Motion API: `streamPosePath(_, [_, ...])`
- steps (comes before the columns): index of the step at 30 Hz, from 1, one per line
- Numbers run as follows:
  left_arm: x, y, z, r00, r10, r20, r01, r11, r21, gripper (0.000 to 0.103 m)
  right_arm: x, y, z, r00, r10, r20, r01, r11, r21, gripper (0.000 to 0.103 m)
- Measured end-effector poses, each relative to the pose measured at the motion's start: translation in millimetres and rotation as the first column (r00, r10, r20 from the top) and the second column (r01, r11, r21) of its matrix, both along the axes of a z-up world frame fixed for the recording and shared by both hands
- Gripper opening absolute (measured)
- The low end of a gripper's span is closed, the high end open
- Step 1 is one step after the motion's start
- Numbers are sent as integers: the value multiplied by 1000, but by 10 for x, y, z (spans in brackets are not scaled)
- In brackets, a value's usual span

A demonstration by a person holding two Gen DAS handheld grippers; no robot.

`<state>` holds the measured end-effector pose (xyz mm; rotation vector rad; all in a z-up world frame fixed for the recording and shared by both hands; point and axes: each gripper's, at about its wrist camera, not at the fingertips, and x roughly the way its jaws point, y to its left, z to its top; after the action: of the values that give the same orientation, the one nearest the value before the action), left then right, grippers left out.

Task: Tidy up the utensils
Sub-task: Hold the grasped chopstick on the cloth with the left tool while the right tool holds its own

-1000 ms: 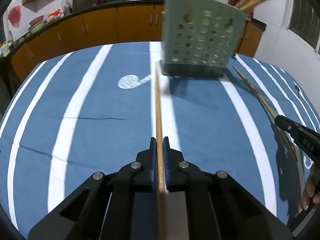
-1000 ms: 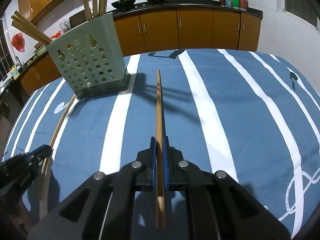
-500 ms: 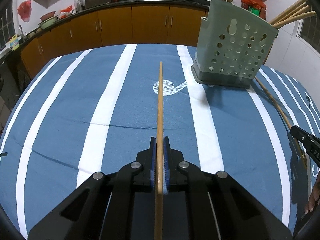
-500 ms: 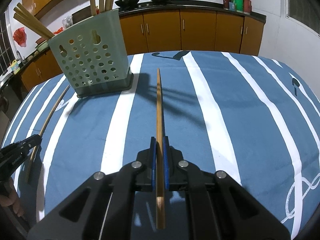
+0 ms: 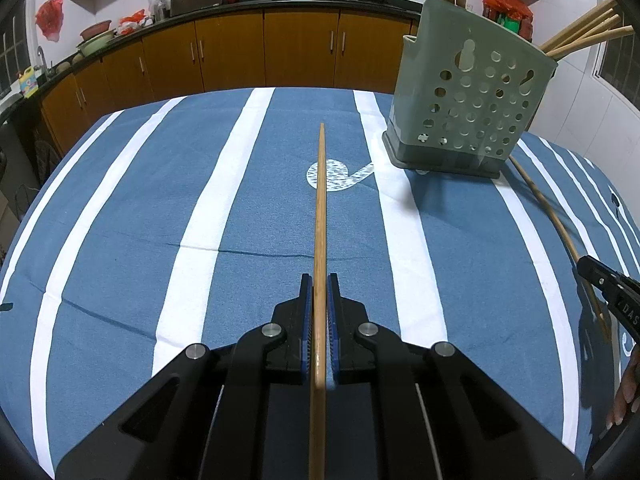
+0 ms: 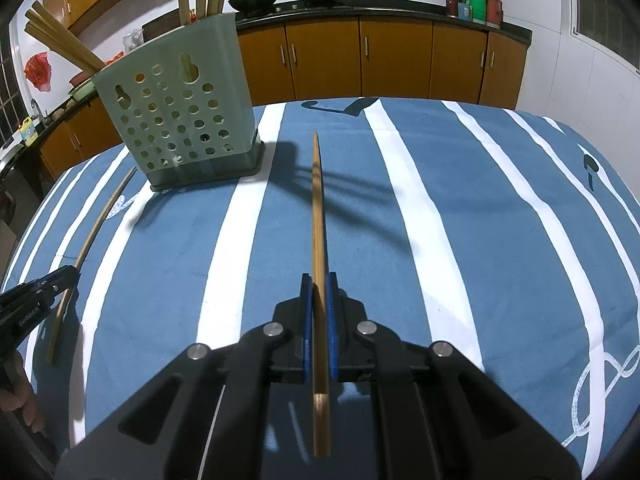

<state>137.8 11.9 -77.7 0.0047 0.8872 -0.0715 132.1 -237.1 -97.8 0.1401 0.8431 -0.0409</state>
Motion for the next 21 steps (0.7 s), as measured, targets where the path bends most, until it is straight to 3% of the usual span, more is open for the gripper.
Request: streamPosePath(21, [5, -8, -2, 1000, 0, 0, 0, 1000, -2, 9, 11, 10, -58, 1000, -1, -16, 1, 1000, -4, 9])
